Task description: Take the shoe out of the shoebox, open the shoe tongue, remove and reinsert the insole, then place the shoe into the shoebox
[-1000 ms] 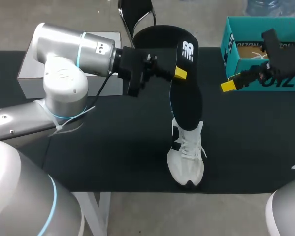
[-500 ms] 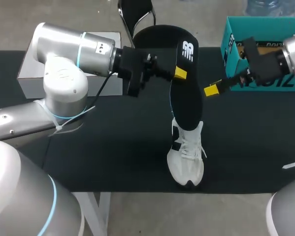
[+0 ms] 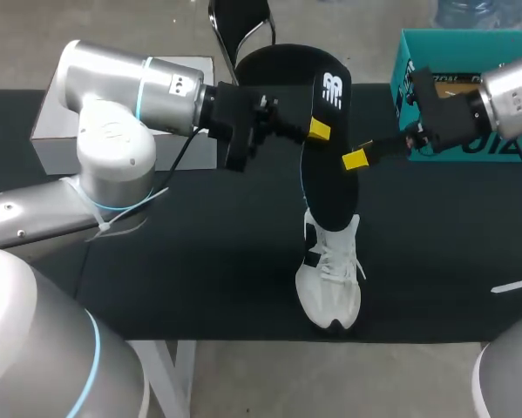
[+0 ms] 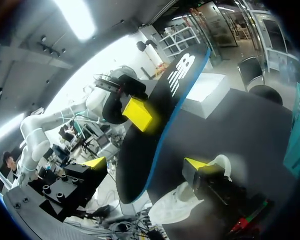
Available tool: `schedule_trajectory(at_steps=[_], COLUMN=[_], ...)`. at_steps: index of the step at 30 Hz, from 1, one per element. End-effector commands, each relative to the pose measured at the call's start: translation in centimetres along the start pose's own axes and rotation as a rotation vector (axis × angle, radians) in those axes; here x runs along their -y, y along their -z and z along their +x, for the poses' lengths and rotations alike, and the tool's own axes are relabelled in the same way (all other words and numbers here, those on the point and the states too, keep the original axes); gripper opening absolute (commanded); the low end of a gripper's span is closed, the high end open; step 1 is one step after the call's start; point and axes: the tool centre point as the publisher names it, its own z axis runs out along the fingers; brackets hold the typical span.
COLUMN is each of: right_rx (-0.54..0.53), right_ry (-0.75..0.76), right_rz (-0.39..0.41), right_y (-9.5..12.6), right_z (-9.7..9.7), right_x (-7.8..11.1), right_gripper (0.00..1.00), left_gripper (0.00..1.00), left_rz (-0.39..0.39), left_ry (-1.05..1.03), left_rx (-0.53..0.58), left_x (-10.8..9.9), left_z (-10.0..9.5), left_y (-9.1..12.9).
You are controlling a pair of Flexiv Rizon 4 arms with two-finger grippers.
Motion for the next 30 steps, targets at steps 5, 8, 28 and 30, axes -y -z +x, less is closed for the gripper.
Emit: schedule_trajectory(at_steps=[5,8,28,30], right_rx=[-0.022,-0.027,-0.043,-0.042], right_ry=[0.01,0.014,0.03,0.03], right_rz=[0.009,0.009,0.008,0.009], right_y=[-1.5,-1.6,-2.1,-2.1], right_z=[-0.5,-0.5,-0.6,-0.6], right_x=[-1.1,-1.2,-1.5,-1.5], right_gripper=[1.0,1.0,0.0,0.0], left_gripper=[0.0,0.0,0.0,0.0], left_rz=[-0.002,-0.002,-0.002,-0.002], left_ry=[-0.002,-0.002,-0.002,-0.002], left_rx=[-0.001,-0.001,-0.001,-0.001], left_x=[0.0,0.0,0.0,0.0], left_z=[0.0,0.0,0.0,0.0], left_y=[-0.1,-0.1,-0.1,-0.1])
